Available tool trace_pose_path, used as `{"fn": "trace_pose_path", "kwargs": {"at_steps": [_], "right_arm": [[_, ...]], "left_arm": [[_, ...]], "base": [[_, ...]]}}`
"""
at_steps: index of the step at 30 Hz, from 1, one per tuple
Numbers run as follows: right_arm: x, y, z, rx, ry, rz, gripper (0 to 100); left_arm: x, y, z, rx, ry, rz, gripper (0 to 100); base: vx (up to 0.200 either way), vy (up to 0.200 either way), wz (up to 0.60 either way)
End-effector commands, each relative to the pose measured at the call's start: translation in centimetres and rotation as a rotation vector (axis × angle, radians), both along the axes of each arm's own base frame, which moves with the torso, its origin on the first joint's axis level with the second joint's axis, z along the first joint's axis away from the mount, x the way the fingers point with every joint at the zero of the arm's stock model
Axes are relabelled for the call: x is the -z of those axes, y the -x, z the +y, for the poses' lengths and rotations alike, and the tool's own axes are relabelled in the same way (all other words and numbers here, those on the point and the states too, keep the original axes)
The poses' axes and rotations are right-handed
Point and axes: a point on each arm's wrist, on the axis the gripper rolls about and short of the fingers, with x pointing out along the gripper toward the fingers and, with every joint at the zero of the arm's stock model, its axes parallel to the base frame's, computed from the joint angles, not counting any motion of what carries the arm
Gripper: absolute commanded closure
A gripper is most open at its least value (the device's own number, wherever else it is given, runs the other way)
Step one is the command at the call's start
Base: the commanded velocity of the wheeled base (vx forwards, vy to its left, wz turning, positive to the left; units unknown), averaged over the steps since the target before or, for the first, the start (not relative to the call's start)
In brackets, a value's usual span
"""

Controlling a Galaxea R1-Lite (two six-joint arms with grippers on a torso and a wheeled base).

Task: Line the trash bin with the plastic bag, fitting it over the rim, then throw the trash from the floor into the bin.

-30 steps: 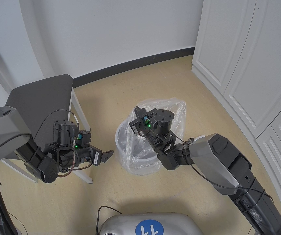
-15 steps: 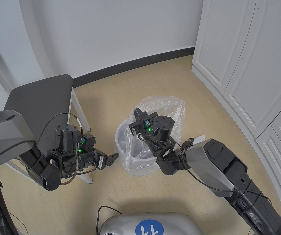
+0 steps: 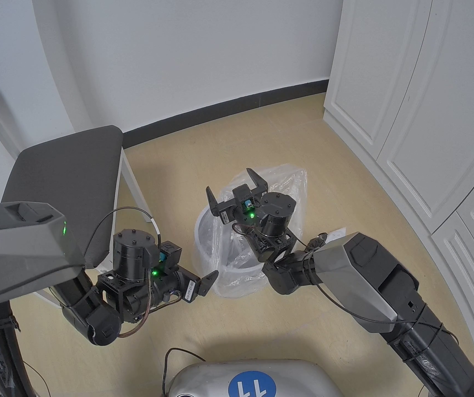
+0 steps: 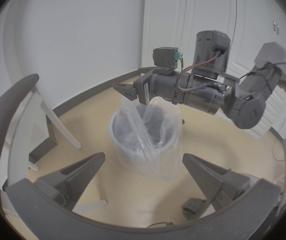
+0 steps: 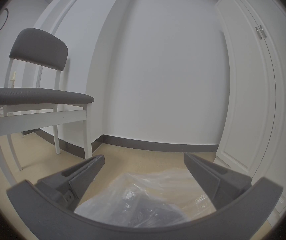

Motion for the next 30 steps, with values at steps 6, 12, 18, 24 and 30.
{"fn": "trace_pose_path", "kwargs": {"at_steps": [6,12,18,24,30], "right_arm": [[-5.1,2.1,-1.8,0.05,0.07,0.132,0],[-8.3,4.5,-4.6,0.084,0.065,0.361,0],[-11.2,6.6,-9.2,0.148,0.025,0.527,0],[-9.4,8.4,-13.7,0.223,0.004,0.611,0],[-7.3,8.8,-16.2,0.257,-0.126,0.54,0]], "left_arm": [[3.3,-0.7,-2.9,-0.047,0.002,-0.082,0],[3.1,-0.5,-3.4,-0.037,0.009,-0.088,0],[3.2,0.0,-4.7,-0.007,0.019,-0.079,0],[2.5,-2.1,-6.8,-0.069,-0.016,-0.092,0],[1.6,-4.7,-8.3,-0.088,-0.052,-0.04,0]], "base": [[0.0,0.0,0.0],[0.0,0.0,0.0],[0.0,0.0,0.0],[0.0,0.0,0.0],[0.0,0.0,0.0]]}}
